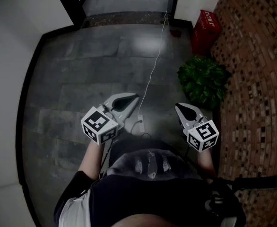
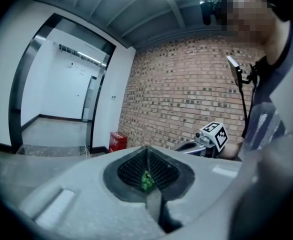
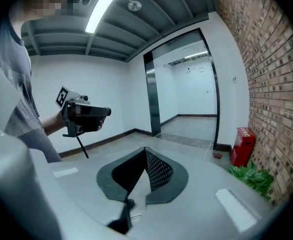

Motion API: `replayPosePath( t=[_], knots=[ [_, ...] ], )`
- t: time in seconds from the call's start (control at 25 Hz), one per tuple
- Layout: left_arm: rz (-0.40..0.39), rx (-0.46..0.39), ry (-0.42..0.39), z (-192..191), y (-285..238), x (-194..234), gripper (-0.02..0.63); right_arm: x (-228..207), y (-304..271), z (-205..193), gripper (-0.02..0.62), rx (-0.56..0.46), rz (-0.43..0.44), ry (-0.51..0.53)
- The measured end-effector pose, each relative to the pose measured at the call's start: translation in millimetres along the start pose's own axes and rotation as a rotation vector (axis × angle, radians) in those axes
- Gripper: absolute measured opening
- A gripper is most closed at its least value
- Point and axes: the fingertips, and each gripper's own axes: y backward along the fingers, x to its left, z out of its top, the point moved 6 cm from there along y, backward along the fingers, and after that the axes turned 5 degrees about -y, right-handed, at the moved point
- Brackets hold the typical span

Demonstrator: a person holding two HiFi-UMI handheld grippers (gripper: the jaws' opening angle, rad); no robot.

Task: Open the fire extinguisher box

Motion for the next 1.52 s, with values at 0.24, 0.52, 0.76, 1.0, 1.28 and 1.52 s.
replayPosePath(
  t=[0.24,0.52,0.76,1.0,1.28,1.52],
  knots=[
    [-0.055,-0.030,0.207,-20.9,40.7,125.3,0.002,55.0,-127.2,28.7,-0.002,0.079,0.125,0.013],
    [-0.149,-0.046,0.122,-0.1,83.6,254.9,0.002,98.3,-259.4,95.8,-0.002,0.079,0.094,-0.011],
    [-0.148,-0.061,0.148,13.5,80.0,325.2,0.002,92.6,-314.4,124.4,-0.002,0.106,0.081,-0.012],
    [-0.128,-0.049,0.199,6.8,49.0,365.4,0.002,50.3,-350.1,149.1,-0.002,0.058,0.007,-0.019],
    [-0.098,0.032,0.167,25.2,-45.9,389.8,0.002,-59.0,-359.5,162.1,-0.002,-0.025,0.007,-0.099],
    [-0.121,0.102,0.114,54.8,-153.9,385.8,0.002,-155.5,-352.6,171.9,-0.002,-0.023,0.075,-0.114]
  ],
)
